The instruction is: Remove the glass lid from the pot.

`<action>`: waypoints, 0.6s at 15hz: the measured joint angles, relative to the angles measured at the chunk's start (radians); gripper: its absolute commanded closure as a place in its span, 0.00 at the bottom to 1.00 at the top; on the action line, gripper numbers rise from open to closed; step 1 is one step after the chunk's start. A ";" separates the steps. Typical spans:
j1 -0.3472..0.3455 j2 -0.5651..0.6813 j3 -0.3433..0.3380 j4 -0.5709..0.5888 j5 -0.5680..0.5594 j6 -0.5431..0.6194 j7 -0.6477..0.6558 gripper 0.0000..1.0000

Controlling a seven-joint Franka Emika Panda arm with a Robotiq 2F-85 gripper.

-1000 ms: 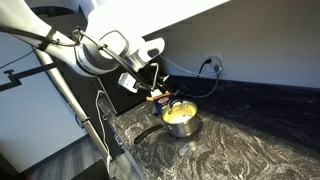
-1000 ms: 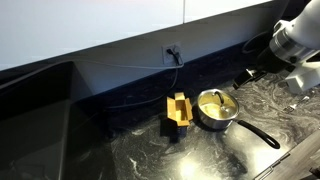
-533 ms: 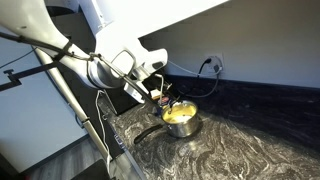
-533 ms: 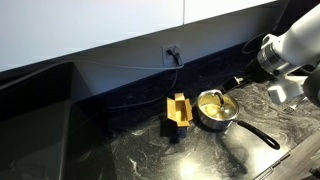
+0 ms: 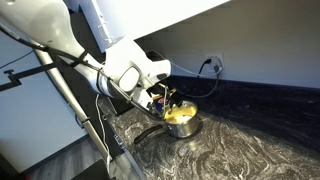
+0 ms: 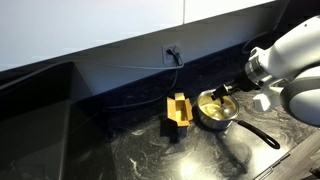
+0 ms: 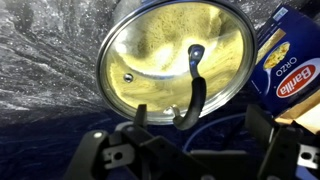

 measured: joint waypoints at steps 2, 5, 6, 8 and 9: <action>0.013 0.013 0.000 0.012 0.030 0.000 -0.010 0.22; 0.021 0.025 0.000 0.028 0.055 0.000 -0.024 0.42; 0.022 0.027 -0.001 0.032 0.058 0.000 -0.024 0.49; 0.022 0.032 -0.001 0.041 0.061 0.000 -0.024 0.65; 0.022 0.035 -0.002 0.045 0.061 0.000 -0.024 0.71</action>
